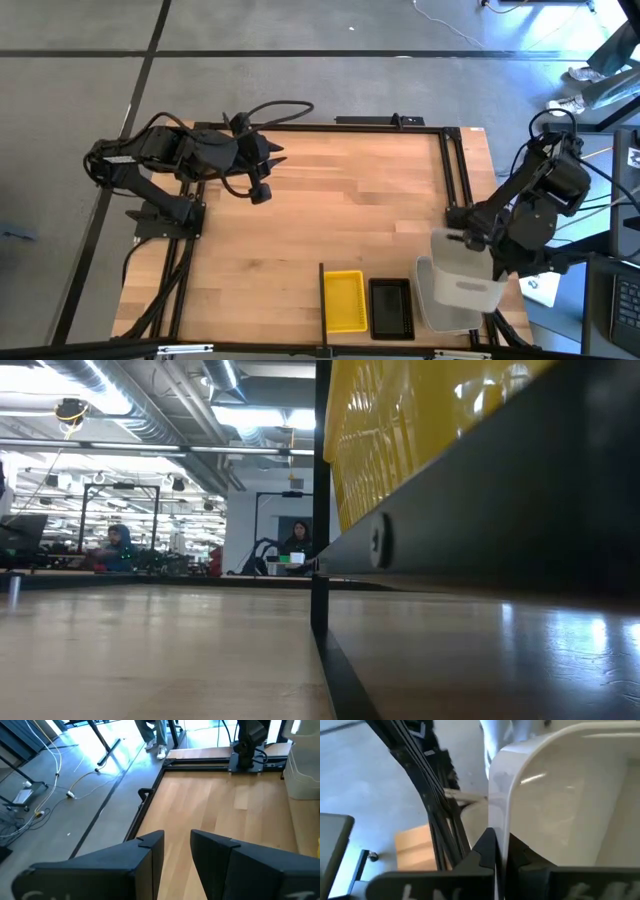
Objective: Stack baskets on shelf by color
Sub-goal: Stack the gray bin on top of the gray bin on the shelf
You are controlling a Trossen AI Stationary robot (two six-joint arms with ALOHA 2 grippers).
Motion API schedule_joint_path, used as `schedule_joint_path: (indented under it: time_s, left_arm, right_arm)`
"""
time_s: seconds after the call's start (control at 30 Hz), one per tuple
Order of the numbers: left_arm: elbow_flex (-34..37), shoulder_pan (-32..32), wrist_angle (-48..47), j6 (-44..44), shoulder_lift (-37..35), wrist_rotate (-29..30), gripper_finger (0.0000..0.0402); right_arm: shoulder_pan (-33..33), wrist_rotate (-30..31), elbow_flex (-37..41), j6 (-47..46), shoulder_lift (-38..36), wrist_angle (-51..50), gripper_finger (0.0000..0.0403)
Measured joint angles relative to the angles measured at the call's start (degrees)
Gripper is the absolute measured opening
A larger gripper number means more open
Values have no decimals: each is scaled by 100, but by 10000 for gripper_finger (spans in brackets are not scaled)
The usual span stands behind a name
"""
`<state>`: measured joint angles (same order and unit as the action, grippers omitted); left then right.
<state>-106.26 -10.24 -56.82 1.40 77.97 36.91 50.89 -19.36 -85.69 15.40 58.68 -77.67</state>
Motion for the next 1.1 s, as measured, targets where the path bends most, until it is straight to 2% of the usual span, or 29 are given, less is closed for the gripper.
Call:
schedule_joint_path:
  time_s: [0.47, 0.93, 1.1]
  left_arm:
    - [0, 0, 7, -1, 0, 1, 87]
    - [0, 0, 163, -1, 0, 3, 87]
    - [0, 0, 164, -1, 0, 3, 87]
  right_arm:
    - [-4, -188, 480, 768, -4, 301, 0]
    - [-4, -431, 914, 740, -20, 423, 0]
    - [-4, -466, 914, 737, -27, 424, 13]
